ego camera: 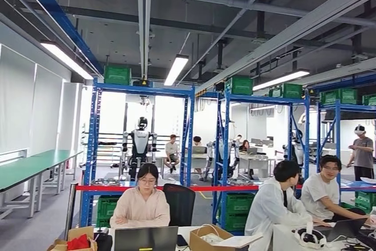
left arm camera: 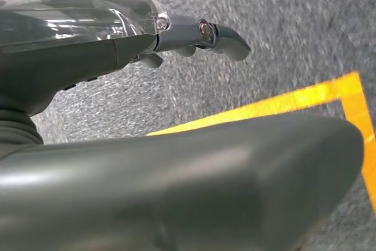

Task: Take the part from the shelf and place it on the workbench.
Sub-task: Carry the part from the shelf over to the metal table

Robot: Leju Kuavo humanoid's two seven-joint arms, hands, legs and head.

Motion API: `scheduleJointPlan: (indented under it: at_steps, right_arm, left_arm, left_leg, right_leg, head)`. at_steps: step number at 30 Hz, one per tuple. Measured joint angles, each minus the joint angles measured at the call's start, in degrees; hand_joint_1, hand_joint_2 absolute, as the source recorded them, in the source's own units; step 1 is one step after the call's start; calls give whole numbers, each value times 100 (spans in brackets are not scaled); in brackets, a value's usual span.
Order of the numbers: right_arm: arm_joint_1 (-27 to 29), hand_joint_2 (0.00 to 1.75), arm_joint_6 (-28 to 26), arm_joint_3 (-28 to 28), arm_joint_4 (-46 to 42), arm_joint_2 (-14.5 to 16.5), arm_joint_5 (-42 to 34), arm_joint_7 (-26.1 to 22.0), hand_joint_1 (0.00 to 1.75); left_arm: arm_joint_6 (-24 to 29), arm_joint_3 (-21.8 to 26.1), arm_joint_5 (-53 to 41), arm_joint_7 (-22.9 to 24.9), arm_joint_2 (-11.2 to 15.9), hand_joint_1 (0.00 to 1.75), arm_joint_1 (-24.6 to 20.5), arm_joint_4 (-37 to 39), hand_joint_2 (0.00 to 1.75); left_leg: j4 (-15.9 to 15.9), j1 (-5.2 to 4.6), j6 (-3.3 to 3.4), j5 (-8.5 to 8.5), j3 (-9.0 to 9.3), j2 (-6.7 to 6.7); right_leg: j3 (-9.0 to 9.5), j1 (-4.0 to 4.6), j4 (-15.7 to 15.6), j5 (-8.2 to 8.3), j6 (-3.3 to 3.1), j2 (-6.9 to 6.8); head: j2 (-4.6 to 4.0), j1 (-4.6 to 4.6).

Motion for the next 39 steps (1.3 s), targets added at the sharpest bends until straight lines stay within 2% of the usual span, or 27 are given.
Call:
scheduleJointPlan:
  at_steps: [1,3,5,6,9,10,11,12,13,14,15,16,18,20,21,22,24,25,26,27,28,30,31,33,35,37,39]
  right_arm:
    - [-25,175,-8,4,10,-4,10,4,175]
    - [-74,175,-15,15,21,-1,3,7,175]
    - [-125,175,-16,35,27,6,-9,1,175]
    - [-144,175,-15,45,32,8,-14,-2,175]
    - [-161,175,-15,68,52,7,-43,-7,175]
    - [-159,175,-15,76,56,7,-52,-8,175]
    - [-160,175,-14,85,57,7,-59,-10,175]
    - [-162,175,-14,91,57,7,-64,-13,175]
    - [-165,175,-12,96,57,6,-72,-15,175]
    - [-165,175,-9,97,56,2,-84,-19,175]
    - [-167,175,-7,98,52,-2,-101,-21,175]
    - [-168,175,-2,98,45,-5,-124,-24,175]
    - [-173,175,9,102,30,-5,-179,-28,175]
    - [-176,175,21,104,20,-4,-226,-30,175]
    - [-176,175,24,103,17,-5,-241,-30,175]
    - [-175,175,19,100,15,-8,-247,-29,175]
    - [-174,175,-1,93,15,-18,-245,-25,175]
    - [-174,175,-20,89,16,-23,-237,-21,175]
    - [-181,175,-43,83,17,-26,-224,-16,175]
    - [-202,175,-80,67,17,-25,-201,-8,175]
    - [-247,175,-131,41,16,-20,-167,10,175]
    - [-414,175,-247,-59,11,-8,-102,66,175]
    - [-510,175,-287,-126,4,-3,-81,105,175]
    - [-657,175,-333,-265,-19,0,-68,167,175]
    - [-782,175,-390,-373,-46,13,-44,226,175]
    - [-997,175,-531,-499,-56,21,52,351,175]
    - [-1267,175,-721,-705,-34,-1,190,559,175]
  left_arm:
    - [-4,3,-9,-5,-9,0,-7,0,175]
    - [-11,12,-30,-7,-20,0,10,-1,175]
    - [-13,22,-44,-9,-21,0,19,-1,175]
    - [-10,28,-48,-9,-17,0,7,-1,175]
    - [-8,47,-50,-9,9,0,-1,-1,175]
    - [-9,56,-52,-9,18,0,16,-1,175]
    - [-9,64,-57,-9,22,0,31,-1,175]
    - [-10,72,-61,-10,25,0,42,-1,175]
    - [-11,76,-67,-12,23,0,46,-1,175]
    - [-15,79,-73,-15,19,0,35,-1,175]
    - [-19,82,-82,-21,15,0,17,-1,175]
    - [-23,85,-96,-30,12,0,4,-1,175]
    - [-27,99,-121,-47,12,0,2,-1,175]
    - [-15,128,-133,-60,16,0,17,-1,175]
    - [-7,144,-137,-64,18,0,7,-1,175]
    - [2,157,-145,-68,19,0,-8,-1,175]
    - [9,172,-173,-67,19,0,-37,-1,175]
    - [9,174,-189,-66,19,0,-40,-1,175]
    - [9,176,-210,-65,19,0,-40,-1,175]
    - [6,176,-229,-65,19,0,-40,-1,175]
    - [-3,176,-257,-66,17,0,-42,-1,175]
    - [-29,175,-321,-69,8,0,-56,-1,175]
    - [-42,175,-351,-69,3,0,-59,-1,175]
    - [-55,174,-393,-69,0,0,-61,-1,175]
    - [-71,172,-438,-70,1,0,-68,-1,175]
    - [-103,170,-514,-67,8,0,-97,-1,175]
    - [-141,167,-603,-38,18,0,-141,-1,175]
  left_leg:
    - [-35,18,-26,9,23,-45]
    - [-136,35,-73,30,113,-79]
    - [-11,12,-95,13,104,41]
    - [230,0,-99,-46,-34,115]
    - [1161,-14,-142,-343,-738,209]
    - [1257,-8,-165,-345,-890,224]
    - [1166,1,-189,-221,-947,249]
    - [905,14,-215,27,-918,301]
    - [594,21,-243,311,-854,417]
    - [313,7,-242,504,-802,528]
    - [136,-15,-205,638,-776,619]
    - [67,-45,-155,674,-782,671]
    - [61,-75,-48,673,-798,608]
    - [55,-68,-2,650,-774,536]
    - [50,-60,18,635,-758,506]
    - [48,-63,39,618,-747,474]
    - [48,-79,61,585,-730,413]
    - [48,-91,67,569,-714,386]
    - [47,-104,72,552,-691,361]
    - [45,-113,75,536,-661,337]
    - [40,-114,77,522,-632,317]
    - [31,-109,62,504,-595,286]
    - [26,-99,46,500,-589,281]
    - [-7,-89,-2,508,-569,278]
    - [11,-101,-45,449,-555,282]
    - [380,-107,-84,186,-697,283]
    - [1016,-84,-140,-116,-981,283]
  right_leg:
    - [31,17,-121,53,-41,36]
    - [186,26,-296,37,-111,-43]
    - [400,9,-470,23,-148,-152]
    - [486,-3,-527,2,-145,-206]
    - [650,-4,-549,-146,-132,-358]
    - [717,-10,-547,-206,-123,-400]
    - [795,-20,-540,-272,-108,-443]
    - [879,-33,-526,-346,-83,-488]
    - [957,-42,-508,-429,-49,-538]
    - [1014,-40,-477,-506,-7,-581]
    - [1039,-31,-452,-569,34,-620]
    - [1047,-21,-435,-613,70,-653]
    - [1049,-27,-418,-668,122,-705]
    - [1004,-60,-252,-793,168,-605]
    - [887,-75,-11,-917,192,-517]
    - [681,-88,357,-1064,209,-428]
    - [145,-98,1171,-1290,215,-366]
    - [-56,-95,1394,-1275,199,-361]
    - [-145,-84,1386,-1142,171,-358]
    - [-103,-62,1123,-900,126,-353]
    - [24,-24,712,-619,65,-342]
    - [295,56,-15,-254,-53,-327]
    - [362,86,-182,-201,-92,-322]
    - [396,103,-261,-189,-136,-322]
    - [478,66,-407,-120,-156,-335]
    - [551,21,-540,-54,-160,-350]
    - [554,11,-546,-47,-166,-354]
  head:
    - [0,-1]
    - [0,-2]
    - [0,-1]
    - [0,-1]
    - [0,-1]
    - [0,-1]
    - [0,0]
    - [0,-1]
    - [0,1]
    - [0,1]
    - [0,1]
    - [0,1]
    - [0,1]
    - [1,1]
    - [1,1]
    - [1,-1]
    - [0,-1]
    - [0,-1]
    - [0,-1]
    - [0,-1]
    - [0,-1]
    - [0,-1]
    - [0,-1]
    - [0,-1]
    - [0,0]
    - [0,1]
    - [0,1]
